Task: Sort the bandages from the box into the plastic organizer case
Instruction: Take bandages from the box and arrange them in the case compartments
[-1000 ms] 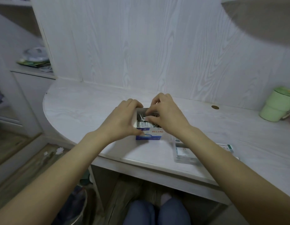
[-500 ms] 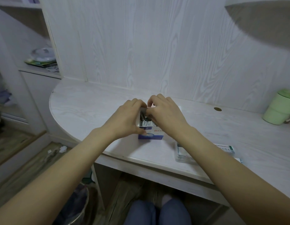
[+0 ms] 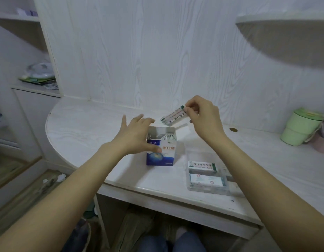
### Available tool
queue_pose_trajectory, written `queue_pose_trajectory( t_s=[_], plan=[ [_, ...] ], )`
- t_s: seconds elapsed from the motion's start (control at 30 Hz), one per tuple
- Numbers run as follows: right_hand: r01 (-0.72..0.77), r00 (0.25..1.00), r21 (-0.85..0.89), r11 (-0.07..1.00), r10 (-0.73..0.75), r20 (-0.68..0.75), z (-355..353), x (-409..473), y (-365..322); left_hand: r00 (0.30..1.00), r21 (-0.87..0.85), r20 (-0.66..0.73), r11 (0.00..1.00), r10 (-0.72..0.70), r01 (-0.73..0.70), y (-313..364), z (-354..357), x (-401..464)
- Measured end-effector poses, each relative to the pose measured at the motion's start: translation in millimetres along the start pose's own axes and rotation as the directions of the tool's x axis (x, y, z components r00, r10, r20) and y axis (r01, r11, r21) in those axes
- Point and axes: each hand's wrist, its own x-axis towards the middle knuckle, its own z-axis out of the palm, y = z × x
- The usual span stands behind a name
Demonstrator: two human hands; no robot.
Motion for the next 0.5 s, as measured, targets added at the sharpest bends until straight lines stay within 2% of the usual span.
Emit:
queue_pose_trajectory(
  t_s=[0.03,0.07,0.1,0.13,0.2,0.3,0.4,0.5],
  plan=[
    [-0.054,0.998,0.077,0.996,0.055,-0.013,-4,-1,2,0.999,-0.158,-0.038,0.987,-0.024,0.018,7,-3,0],
    [-0.107,0.994,0.155,0.982,0.109,-0.006,-9,-4,4,0.995,-0.378,-0.087,0.926,-0.05,0.014,15,-6,-1],
    [-0.152,0.988,0.231,0.961,0.153,0.015,-15,-7,6,0.989,-0.589,-0.131,0.808,-0.074,-0.018,24,-8,-2],
    [-0.197,0.98,0.305,0.932,0.192,0.046,-20,-11,8,0.982,-0.716,-0.164,0.696,-0.09,-0.056,34,-11,-4],
    [-0.289,0.957,0.438,0.851,0.271,0.104,-31,-20,13,0.983,-0.765,-0.171,0.638,-0.067,-0.089,55,-15,-6],
    [-0.375,0.922,0.547,0.749,0.36,0.14,-46,-31,20,1.0,-0.795,-0.006,0.606,-0.017,0.005,84,-10,-5],
    [-0.388,0.912,0.557,0.734,0.394,0.116,-61,-42,33,0.98,-0.923,0.188,0.354,0.067,0.153,110,0,-6],
    [-0.404,0.906,0.567,0.718,0.401,0.137,-77,-55,46,0.963,-0.957,0.252,0.171,0.096,0.233,126,11,-4]
  ],
)
